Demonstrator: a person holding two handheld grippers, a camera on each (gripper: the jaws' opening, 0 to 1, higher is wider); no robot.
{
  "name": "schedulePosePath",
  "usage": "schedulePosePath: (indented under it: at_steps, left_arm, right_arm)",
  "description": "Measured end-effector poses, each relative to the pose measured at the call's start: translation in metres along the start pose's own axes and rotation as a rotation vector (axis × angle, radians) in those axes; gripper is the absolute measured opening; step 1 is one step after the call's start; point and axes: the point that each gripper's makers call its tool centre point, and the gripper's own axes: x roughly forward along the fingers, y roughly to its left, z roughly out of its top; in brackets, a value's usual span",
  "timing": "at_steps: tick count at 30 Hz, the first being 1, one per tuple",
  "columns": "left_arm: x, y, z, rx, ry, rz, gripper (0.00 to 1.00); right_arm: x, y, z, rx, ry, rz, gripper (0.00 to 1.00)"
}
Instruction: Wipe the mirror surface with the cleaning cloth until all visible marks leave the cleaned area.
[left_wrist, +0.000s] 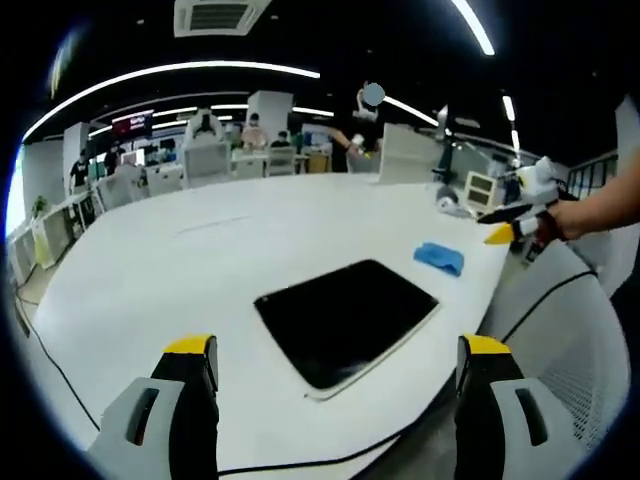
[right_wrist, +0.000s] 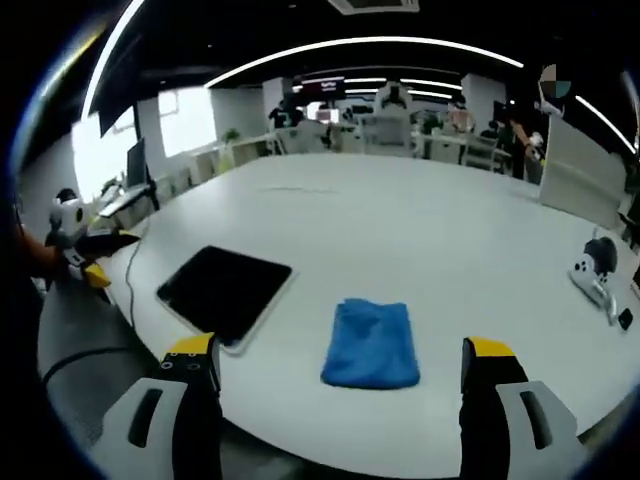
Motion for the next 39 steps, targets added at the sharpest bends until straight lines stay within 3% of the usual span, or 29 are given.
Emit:
schedulePosePath:
  at_steps: [2, 6, 7, 9, 11, 13, 17, 18, 20, 23, 34, 39]
  left_arm:
    - [0.001, -0.005, 0.004, 0.053, -0.015, -0.015, 1.0]
    - [-0.001, 0.0, 0.001, 0.056, -0.004, 0.005, 1.0]
    - [-0.001, 0.002, 0.001, 0.052, -0.005, 0.018, 1.0]
    - [-0.002, 0.011, -0.002, 0.05, 0.025, 0.074, 1.0]
    - [-0.004, 0.013, -0.002, 0.02, 0.029, 0.095, 1.0]
    - [-0.004, 0.008, 0.001, -0.075, 0.01, 0.063, 1.0]
    - [-0.004, 0.009, -0.003, -0.056, 0.037, 0.079, 1.0]
    - [-0.004, 0.011, -0.005, -0.058, 0.044, 0.089, 1.0]
    - [-0.003, 0.014, -0.007, -0.055, 0.045, 0.1, 1.0]
    - [-0.003, 0.019, -0.012, -0.016, 0.065, 0.107, 1.0]
    - [-0.006, 0.026, -0.014, -0.06, 0.068, 0.146, 1.0]
    - [-0.003, 0.019, -0.013, -0.04, 0.067, 0.111, 1.0]
  right_arm:
    - [0.001, 0.002, -0.004, 0.016, -0.006, 0.007, 1.0]
    - [0.017, 0.001, -0.015, -0.02, 0.005, 0.072, 1.0]
    - [0.018, -0.001, -0.017, -0.008, 0.025, 0.084, 1.0]
    - [0.022, -0.002, -0.01, -0.002, -0.001, 0.119, 1.0]
    - [0.027, -0.008, -0.012, -0.05, 0.012, 0.122, 1.0]
    - [0.032, -0.014, -0.013, -0.028, 0.005, 0.134, 1.0]
    - [0.037, -0.015, -0.017, -0.056, 0.014, 0.158, 1.0]
    - [0.037, -0.013, -0.018, -0.074, 0.023, 0.165, 0.95]
    - [0.037, -0.018, -0.021, -0.098, 0.043, 0.151, 0.86]
    - [0.037, -0.025, -0.012, -0.018, 0.001, 0.125, 0.88]
    - [0.038, -0.033, -0.008, -0.03, 0.001, 0.083, 0.87]
    - [0.032, -0.035, -0.004, -0.036, -0.021, 0.07, 0.84]
